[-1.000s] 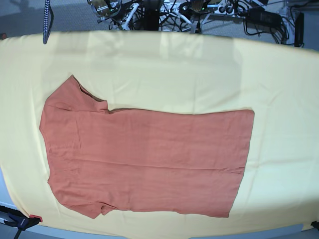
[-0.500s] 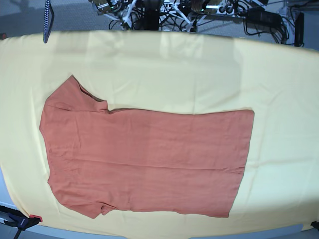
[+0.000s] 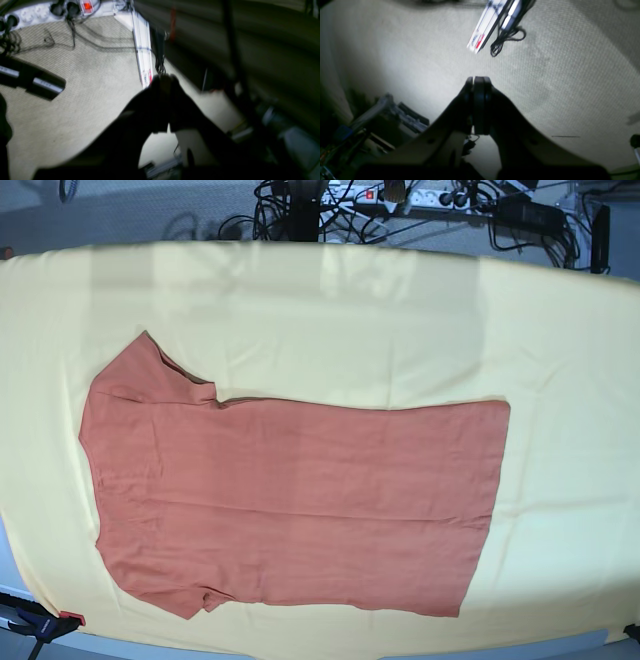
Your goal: Fold the T-shirt properly
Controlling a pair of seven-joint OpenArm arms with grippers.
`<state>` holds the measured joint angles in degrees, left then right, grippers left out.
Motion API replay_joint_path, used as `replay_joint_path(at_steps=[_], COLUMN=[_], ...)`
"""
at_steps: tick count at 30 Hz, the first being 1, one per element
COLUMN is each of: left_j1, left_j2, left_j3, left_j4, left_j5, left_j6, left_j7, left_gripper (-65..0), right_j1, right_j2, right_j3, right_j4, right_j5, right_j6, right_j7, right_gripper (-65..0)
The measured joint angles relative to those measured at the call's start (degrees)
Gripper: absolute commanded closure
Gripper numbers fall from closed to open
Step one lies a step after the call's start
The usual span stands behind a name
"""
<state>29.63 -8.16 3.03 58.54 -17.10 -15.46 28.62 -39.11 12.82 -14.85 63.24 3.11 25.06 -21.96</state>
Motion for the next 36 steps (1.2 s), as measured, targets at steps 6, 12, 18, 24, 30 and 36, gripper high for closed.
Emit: replay_joint_path(at_steps=[6, 12, 18, 24, 30, 36], left_j1=[11.3, 21.4, 29.0, 31.8, 29.9, 22.4], left_j2=[-6.9, -14.3, -16.7, -18.8, -19.4, -20.8], left_j3=[0.0, -2.1, -9.3, -19.2, -24.2, -24.1], left_j4=[16.6, 36.5, 56.5, 70.7, 75.6, 75.4], left_j5=[-1.1, -0.6, 5.4, 6.4, 6.2, 7.1], left_j6=[0.5, 1.1, 0.9, 1.6, 1.5, 1.0], left_j7=[2.9, 3.4, 4.2, 4.5, 3.1, -0.5], left_gripper=[0.0, 0.0, 0.0, 0.0, 0.0, 0.0], right_j1=[-12.3, -22.8, -30.2, -32.8, -30.2, -18.9], right_j2=[6.2, 10.0, 13.0, 15.0, 15.9, 18.6], right_j3=[0.2, 0.3, 0.2, 0.2, 0.3, 0.1], right_j4=[22.9, 44.6, 59.7, 67.0, 70.9, 70.8], right_j5=[3.5, -2.5, -17.6, -30.4, -41.8, -40.6], right_j6=[-4.8, -13.1, -22.9, -33.0, -38.1, -31.3], right_j7=[-8.3, -11.0, -12.3, -12.8, -12.7, -5.5], right_gripper=[0.0, 0.0, 0.0, 0.0, 0.0, 0.0])
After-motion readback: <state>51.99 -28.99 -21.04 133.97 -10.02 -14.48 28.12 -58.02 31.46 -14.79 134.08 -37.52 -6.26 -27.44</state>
